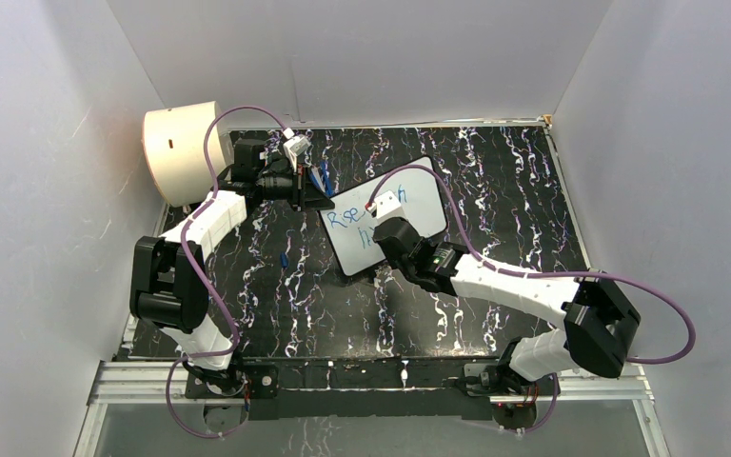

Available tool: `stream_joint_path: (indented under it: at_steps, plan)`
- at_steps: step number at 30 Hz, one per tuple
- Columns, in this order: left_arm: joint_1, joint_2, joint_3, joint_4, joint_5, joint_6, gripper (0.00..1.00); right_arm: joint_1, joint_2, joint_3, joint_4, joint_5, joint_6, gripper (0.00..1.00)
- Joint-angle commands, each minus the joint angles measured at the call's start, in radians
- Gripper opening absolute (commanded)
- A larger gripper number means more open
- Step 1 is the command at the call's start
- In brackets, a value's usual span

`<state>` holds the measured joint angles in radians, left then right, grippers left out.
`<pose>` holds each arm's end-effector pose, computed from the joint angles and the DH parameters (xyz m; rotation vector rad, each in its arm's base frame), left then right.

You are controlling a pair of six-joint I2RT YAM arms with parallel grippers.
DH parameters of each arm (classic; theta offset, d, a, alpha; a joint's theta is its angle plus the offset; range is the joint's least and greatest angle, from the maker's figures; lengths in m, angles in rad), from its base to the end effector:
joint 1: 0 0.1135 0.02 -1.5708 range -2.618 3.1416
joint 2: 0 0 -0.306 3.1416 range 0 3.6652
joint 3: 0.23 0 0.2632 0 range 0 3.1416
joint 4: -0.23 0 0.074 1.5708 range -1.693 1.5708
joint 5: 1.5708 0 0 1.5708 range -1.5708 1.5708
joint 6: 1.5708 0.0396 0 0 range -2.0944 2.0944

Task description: Write a sentence on the whiteboard

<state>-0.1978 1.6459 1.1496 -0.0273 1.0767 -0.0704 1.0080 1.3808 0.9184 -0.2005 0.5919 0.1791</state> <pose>0.3630 -0.1083 0.3030 0.7793 1.8654 -1.2787 0.1801 0.2441 0.2876 -0.5554 2.0326 0.0420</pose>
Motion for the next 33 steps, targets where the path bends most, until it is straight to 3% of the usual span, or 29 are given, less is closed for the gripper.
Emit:
stream_joint_path:
  at_steps: [1,15,33]
  plan:
    - [-0.023,-0.007,0.015,-0.047,0.019,0.018,0.00,-0.007,-0.019,0.031,0.103,-0.019,-0.006,0.00]
    - [-0.023,-0.007,0.016,-0.047,0.018,0.017,0.00,-0.008,-0.040,0.011,0.118,-0.047,-0.006,0.00]
    - [-0.023,-0.007,0.015,-0.047,0.017,0.017,0.00,-0.007,-0.022,0.005,-0.015,-0.081,0.032,0.00]
